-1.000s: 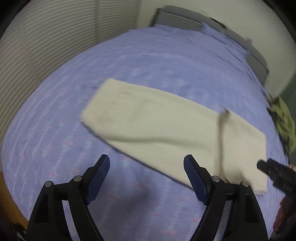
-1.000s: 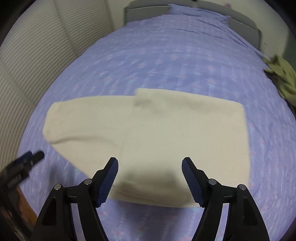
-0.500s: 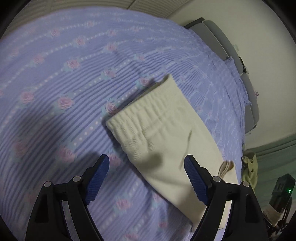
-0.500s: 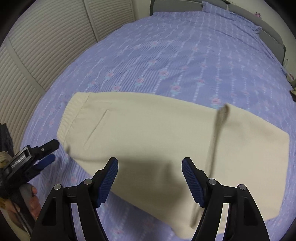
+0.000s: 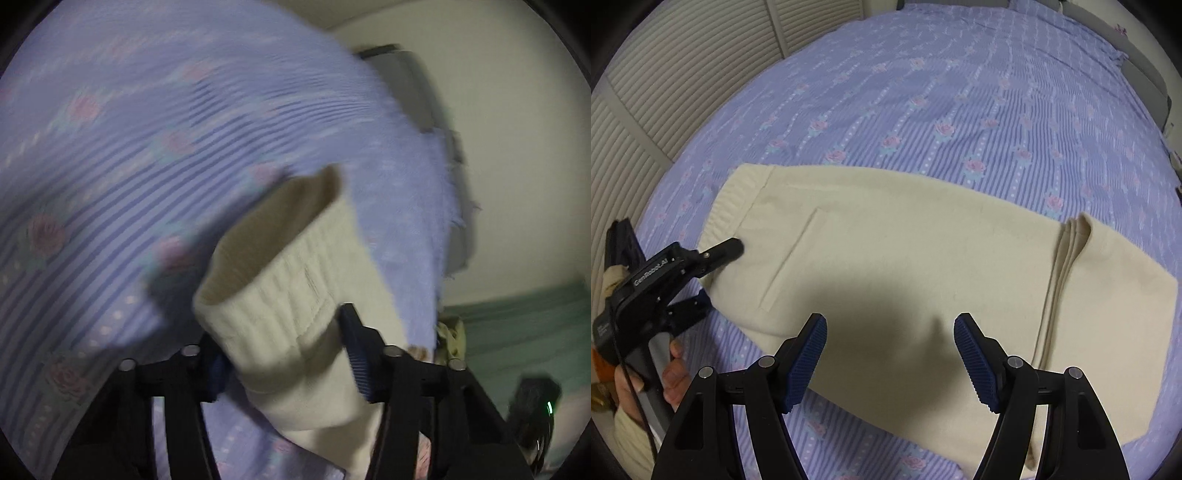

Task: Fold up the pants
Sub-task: 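Grasp the waistband with the left tool and lift it up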

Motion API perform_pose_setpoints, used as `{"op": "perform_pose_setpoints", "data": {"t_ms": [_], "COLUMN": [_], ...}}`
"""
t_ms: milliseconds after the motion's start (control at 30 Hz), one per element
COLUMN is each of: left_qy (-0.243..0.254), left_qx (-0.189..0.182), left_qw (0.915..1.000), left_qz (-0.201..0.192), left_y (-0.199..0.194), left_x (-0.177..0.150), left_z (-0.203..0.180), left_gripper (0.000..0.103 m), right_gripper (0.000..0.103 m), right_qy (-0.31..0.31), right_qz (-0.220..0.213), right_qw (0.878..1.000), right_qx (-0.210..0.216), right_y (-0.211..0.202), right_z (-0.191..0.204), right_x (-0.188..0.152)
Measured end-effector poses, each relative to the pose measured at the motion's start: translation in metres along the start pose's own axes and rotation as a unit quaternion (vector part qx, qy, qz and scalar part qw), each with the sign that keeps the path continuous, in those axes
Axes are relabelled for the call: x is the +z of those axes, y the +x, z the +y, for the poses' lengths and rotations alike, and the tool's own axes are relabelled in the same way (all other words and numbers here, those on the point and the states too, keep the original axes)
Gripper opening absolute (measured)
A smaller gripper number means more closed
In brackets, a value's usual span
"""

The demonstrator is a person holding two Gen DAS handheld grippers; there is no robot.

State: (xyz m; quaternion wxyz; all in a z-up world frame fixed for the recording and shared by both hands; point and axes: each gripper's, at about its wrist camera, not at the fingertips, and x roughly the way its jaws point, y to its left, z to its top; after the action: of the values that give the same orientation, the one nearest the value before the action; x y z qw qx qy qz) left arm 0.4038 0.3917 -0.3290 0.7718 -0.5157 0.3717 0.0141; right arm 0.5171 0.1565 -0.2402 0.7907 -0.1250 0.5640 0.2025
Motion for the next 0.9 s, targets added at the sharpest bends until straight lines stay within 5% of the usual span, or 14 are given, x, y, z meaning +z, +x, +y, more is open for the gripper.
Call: {"op": "perform_pose_setpoints", "data": {"t_ms": [100,200,267,367,433,467,667,900], "left_qy": [0.009,-0.006,-0.024,-0.054,-0.071,-0.064,0.082,0.266], "left_qx": [-0.048,0.016,0.041,0.049,0.051,0.056,0.117,0.146], "left_qw": [0.9987,0.9998,0.9986,0.9968,0.9954,0.9958,0.9896,0.9498], "left_qz": [-0.012,0.0,0.022,0.031,0.039,0.034,-0.014,-0.077], "left_y": [-0.011,0.01,0.027,0.037,0.031,0.025,-0.015,-0.038], "left_x": [-0.002,0.002,0.003,0.003,0.003,0.002,-0.011,-0.063], "left_z": [-0.01,-0.004,0.008,0.018,0.014,0.008,-0.101,-0.25], "left_gripper": [0.042,0.057,0.057,0.048,0.025,0.025,0.022,0.022], "right_gripper": [0.073,0.073,0.073,0.073,0.073,0.073,0.073,0.073], "right_qy": [-0.006,0.01,0.029,0.042,0.042,0.042,0.081,0.135], "right_qz": [-0.005,0.001,0.006,0.008,0.006,0.004,-0.01,-0.051], "right_qw": [1.0,1.0,1.0,0.999,0.999,0.999,0.997,0.989], "right_qx": [-0.003,0.002,0.008,0.011,0.003,-0.002,0.001,-0.016], "right_y": [-0.001,0.007,0.007,0.004,0.001,-0.002,-0.032,-0.097], "right_z": [-0.001,-0.004,-0.009,-0.017,-0.023,-0.027,-0.071,-0.149], "right_x": [0.003,0.004,0.002,-0.004,-0.01,-0.013,-0.034,-0.066]}}
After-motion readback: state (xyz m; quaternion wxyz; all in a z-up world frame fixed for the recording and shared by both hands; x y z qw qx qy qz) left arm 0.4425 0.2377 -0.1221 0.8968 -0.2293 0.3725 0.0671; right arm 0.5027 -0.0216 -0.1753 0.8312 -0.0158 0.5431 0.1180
